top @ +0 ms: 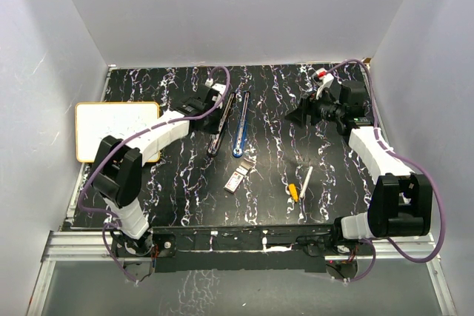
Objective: Load the staples into the stapler
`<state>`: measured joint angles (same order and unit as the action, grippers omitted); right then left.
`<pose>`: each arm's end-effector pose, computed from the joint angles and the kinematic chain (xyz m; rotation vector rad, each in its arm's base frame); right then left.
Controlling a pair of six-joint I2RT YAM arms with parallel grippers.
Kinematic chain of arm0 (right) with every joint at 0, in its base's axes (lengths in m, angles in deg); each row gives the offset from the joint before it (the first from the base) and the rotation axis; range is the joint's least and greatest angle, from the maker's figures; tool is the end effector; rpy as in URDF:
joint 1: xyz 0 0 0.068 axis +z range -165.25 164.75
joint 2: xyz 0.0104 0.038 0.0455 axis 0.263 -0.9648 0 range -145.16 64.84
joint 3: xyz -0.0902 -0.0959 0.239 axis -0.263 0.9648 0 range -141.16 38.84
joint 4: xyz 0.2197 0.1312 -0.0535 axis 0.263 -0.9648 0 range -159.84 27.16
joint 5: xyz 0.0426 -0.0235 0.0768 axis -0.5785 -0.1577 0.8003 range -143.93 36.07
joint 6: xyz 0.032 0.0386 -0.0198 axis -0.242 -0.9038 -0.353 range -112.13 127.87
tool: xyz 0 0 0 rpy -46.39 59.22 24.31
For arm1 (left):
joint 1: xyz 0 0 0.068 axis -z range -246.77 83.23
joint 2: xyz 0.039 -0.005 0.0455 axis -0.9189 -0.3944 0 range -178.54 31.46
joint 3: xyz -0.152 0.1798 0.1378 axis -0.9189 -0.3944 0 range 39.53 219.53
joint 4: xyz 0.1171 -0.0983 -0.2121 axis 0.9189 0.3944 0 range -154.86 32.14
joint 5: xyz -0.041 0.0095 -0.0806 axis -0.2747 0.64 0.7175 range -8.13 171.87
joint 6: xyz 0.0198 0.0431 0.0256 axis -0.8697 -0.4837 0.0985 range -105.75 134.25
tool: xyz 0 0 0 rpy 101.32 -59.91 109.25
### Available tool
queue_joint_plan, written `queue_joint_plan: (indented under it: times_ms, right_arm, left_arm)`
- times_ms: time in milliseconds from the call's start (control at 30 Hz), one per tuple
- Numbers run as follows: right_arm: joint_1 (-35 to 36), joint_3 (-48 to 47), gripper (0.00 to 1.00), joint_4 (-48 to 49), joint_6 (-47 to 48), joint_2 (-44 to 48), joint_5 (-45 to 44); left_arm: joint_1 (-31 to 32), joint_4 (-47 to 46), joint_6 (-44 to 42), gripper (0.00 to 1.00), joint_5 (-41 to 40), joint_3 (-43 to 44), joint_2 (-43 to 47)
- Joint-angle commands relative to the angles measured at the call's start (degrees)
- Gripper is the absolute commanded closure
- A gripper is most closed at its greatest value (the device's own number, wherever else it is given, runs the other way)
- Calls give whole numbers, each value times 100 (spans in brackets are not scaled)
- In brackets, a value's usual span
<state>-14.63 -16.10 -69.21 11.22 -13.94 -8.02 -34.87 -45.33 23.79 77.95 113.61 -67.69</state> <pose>0.3021 0.0289 0.2787 -0.5446 1.9413 0.8027 0.3301 -0.2025 0.2478 0.4251 2.3252 -0.2739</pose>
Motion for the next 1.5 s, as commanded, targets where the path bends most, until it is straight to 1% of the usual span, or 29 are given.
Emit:
queue_joint_plan:
  times_ms: [0, 233, 433, 1467]
  right_arm:
    - [-36, 7, 33, 391, -38, 47, 163]
    - [-251, 67, 33, 459, -85, 83, 218]
    - [-291, 93, 33, 477, -107, 96, 284]
    - [-392, 185, 33, 549, -177, 154, 443]
  left_arm:
    - [89, 73, 277, 100, -195, 229, -64]
    - [248, 34, 320, 100, -659, 207, -118]
    - [281, 15, 320, 100, -769, 156, -167]
    - [283, -72, 391, 100, -724, -166, -113]
